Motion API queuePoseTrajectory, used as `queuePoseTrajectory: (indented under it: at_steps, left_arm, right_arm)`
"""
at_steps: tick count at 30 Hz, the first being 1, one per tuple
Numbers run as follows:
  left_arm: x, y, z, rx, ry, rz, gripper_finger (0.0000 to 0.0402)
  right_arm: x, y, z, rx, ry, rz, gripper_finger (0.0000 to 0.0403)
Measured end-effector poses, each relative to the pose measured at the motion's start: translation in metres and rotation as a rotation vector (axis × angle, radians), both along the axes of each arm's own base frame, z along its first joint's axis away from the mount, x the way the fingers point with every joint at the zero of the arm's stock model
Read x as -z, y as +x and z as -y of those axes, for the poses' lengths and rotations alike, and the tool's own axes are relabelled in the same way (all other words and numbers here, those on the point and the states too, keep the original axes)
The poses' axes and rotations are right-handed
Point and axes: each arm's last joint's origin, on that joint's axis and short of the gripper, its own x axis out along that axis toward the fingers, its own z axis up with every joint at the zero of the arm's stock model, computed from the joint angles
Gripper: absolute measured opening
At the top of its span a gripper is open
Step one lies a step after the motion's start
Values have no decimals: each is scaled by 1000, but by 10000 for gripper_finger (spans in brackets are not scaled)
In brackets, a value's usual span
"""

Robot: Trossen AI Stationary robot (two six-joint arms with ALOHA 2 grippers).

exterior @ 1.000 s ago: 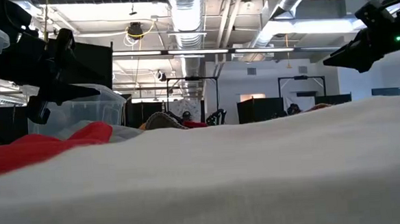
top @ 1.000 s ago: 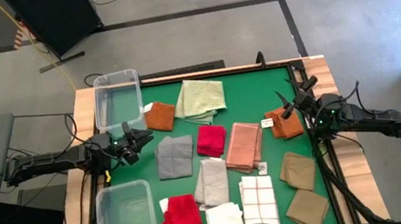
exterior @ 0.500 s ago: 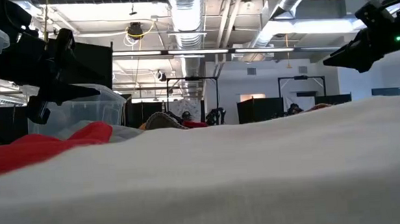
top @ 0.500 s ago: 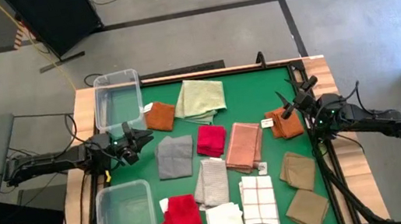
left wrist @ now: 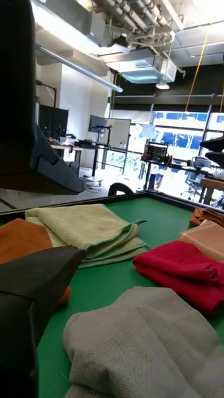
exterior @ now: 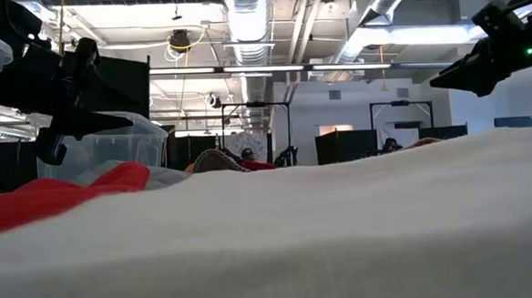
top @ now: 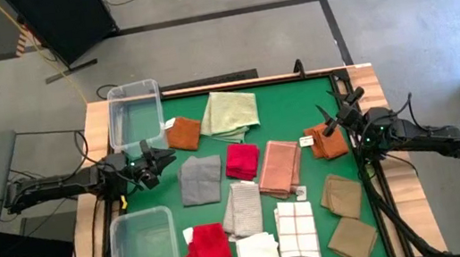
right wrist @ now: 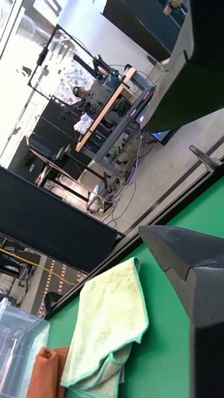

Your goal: Sort towels by color in basket

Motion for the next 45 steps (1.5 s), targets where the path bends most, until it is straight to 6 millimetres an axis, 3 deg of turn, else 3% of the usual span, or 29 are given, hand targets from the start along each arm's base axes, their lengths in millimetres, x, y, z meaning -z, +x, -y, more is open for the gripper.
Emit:
queuePoseTrajectory:
  at_steps: [18, 27, 41, 45]
  left_arm:
    - [0, 0, 0, -2, 73, -25, 135]
    - [0, 0, 0, -11, 14, -4, 135]
    - [0, 0, 1, -42, -513, 176, 135]
    - [0, 0, 1, -52, -580, 199, 135]
  right_arm:
    - [0, 0, 0, 0, 0, 0, 286]
    - [0, 0, 0, 0, 0, 0, 286]
    - [0, 0, 0, 0, 0, 0, 286]
    - [0, 0, 0, 0, 0, 0, 286]
